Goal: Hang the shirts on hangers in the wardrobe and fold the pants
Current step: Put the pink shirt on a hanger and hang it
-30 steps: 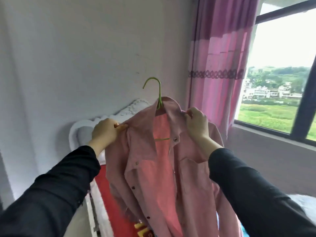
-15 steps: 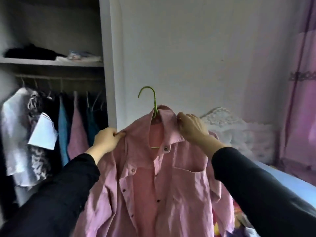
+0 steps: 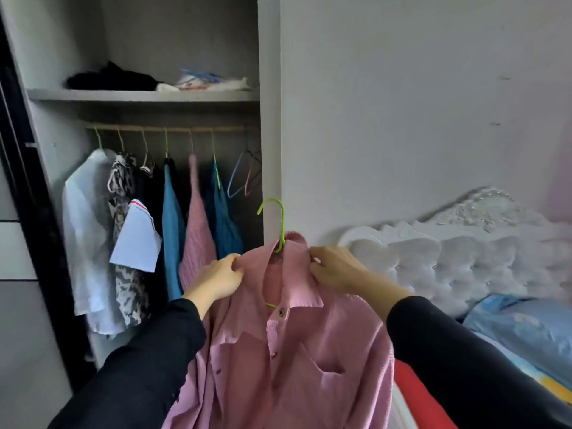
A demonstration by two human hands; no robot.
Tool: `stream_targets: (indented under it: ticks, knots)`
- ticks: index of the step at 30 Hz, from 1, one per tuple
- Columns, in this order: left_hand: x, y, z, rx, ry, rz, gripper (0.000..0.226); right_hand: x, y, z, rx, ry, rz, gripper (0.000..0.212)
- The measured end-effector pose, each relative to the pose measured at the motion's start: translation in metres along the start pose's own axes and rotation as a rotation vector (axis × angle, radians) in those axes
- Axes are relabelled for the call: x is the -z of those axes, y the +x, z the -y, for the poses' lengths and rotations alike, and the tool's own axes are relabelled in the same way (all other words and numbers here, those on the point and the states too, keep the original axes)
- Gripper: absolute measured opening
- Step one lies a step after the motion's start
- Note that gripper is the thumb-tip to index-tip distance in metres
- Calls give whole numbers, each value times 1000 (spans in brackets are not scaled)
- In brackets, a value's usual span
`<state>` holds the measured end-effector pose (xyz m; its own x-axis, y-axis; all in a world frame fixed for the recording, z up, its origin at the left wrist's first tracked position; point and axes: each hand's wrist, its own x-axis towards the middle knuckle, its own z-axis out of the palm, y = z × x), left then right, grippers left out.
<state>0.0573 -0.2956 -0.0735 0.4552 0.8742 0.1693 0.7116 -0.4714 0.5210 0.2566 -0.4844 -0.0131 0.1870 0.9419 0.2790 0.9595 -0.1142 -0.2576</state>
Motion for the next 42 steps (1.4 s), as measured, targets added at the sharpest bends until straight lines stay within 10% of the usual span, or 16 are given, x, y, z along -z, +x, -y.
stream_targets:
  ticks: [14,22,34,42]
  knots:
    - [35,153,39,-161,-125,103,43,-36,180,50,7,89,95,23]
    - [106,250,46,-396,203,-388,54,-55,248,81,-133,141,72,24]
    - [128,349,78,-695,987,-221,48,-70,300,131,-367,172,11,21]
    - [149,369,126,-760,982,-148,36,-81,348,178,-502,191,-46,19]
